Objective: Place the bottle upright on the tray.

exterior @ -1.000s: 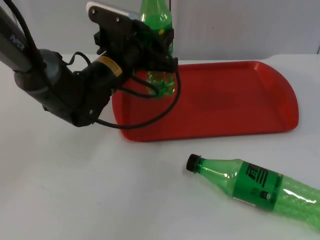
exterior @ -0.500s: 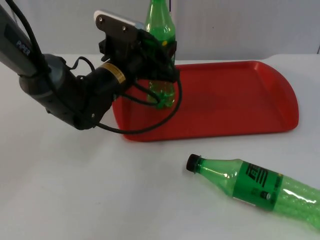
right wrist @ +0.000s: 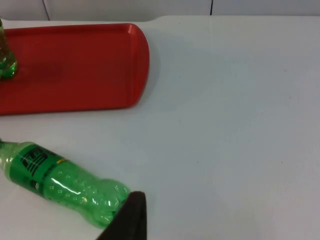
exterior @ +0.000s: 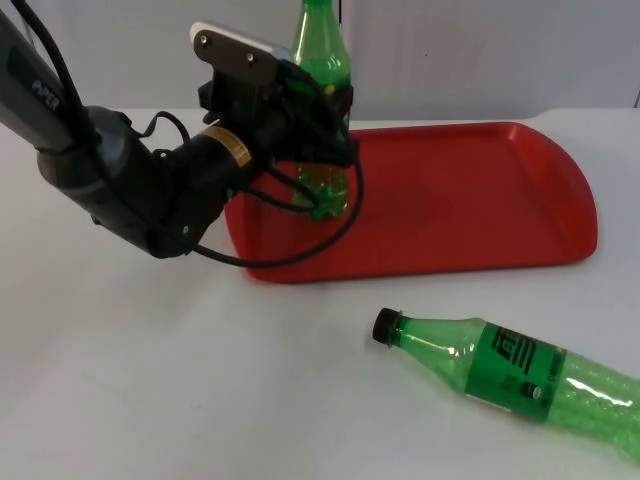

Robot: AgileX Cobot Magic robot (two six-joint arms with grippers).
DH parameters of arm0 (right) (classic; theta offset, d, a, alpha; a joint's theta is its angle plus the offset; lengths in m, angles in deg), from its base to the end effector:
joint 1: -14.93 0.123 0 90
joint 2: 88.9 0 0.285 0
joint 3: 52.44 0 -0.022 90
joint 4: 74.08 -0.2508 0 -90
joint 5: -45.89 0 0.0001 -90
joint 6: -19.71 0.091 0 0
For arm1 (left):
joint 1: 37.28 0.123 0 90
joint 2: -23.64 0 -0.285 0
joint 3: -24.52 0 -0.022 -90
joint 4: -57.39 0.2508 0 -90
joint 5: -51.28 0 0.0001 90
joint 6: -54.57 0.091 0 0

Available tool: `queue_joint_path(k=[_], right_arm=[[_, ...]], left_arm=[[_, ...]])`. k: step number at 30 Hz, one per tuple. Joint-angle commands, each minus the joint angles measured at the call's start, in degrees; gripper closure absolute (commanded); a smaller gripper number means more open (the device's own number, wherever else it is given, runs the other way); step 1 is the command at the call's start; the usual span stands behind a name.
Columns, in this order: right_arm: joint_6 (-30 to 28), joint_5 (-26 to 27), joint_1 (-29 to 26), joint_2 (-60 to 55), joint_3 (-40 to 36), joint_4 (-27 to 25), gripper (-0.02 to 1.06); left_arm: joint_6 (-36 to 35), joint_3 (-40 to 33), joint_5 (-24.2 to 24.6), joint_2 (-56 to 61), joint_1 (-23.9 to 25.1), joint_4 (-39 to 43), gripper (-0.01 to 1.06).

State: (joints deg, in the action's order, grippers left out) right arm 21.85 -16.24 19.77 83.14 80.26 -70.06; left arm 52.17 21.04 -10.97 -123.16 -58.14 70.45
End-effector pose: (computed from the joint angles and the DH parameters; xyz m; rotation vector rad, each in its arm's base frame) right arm -0.0076 -0.0063 0.2817 -0.0432 2.0464 -0.0080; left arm 0.4337 -0.1847 0.0741 0.4879 1.4827 -0.3913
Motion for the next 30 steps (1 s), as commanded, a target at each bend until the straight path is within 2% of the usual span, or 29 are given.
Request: queue_joint_path(k=[1, 3, 4, 9, 10, 12, 13, 30], right_arm=[[-0.2, 0.5, -0.1, 0.2, -0.4, 0.2, -0.01], [-0.2, 0.5, -0.1, 0.2, -0.4, 0.2, -0.01], [-0.2, 0.5, -0.1, 0.2, -0.4, 0.2, -0.01], [-0.2, 0.5, -0.1, 0.2, -0.4, 0.2, -0.01], [-0.2, 0.5, -0.1, 0.2, -0.4, 0.2, -0.01], [-0.2, 0.5, -0.1, 0.2, -0.4, 0.2, -0.01], [-0.2, 0.5, -0.1, 0.2, -0.4, 0.2, -0.01], [-0.2, 0.5, -0.1, 0.2, -0.4, 0.2, -0.01]], left_arm=[[-0.2, 0.3, 0.4, 0.1, 0.2, 1.4, 0.96], [-0.2, 0.3, -0.2, 0.1, 0.2, 1.7, 0.8], [-0.2, 0.3, -0.2, 0.1, 0.2, 1.7, 0.8], [-0.2, 0.3, -2.0, 0.2, 0.2, 2.0, 0.19], [-0.2, 0.3, -2.0, 0.2, 0.2, 2.0, 0.19], [-0.3, 0.3, -2.0, 0.2, 0.2, 1.9, 0.03], [-0.5, 0.2, -2.0, 0.2, 0.2, 1.6, 0.0], [-1.2, 0.2, -2.0, 0.2, 0.2, 1.5, 0.0]])
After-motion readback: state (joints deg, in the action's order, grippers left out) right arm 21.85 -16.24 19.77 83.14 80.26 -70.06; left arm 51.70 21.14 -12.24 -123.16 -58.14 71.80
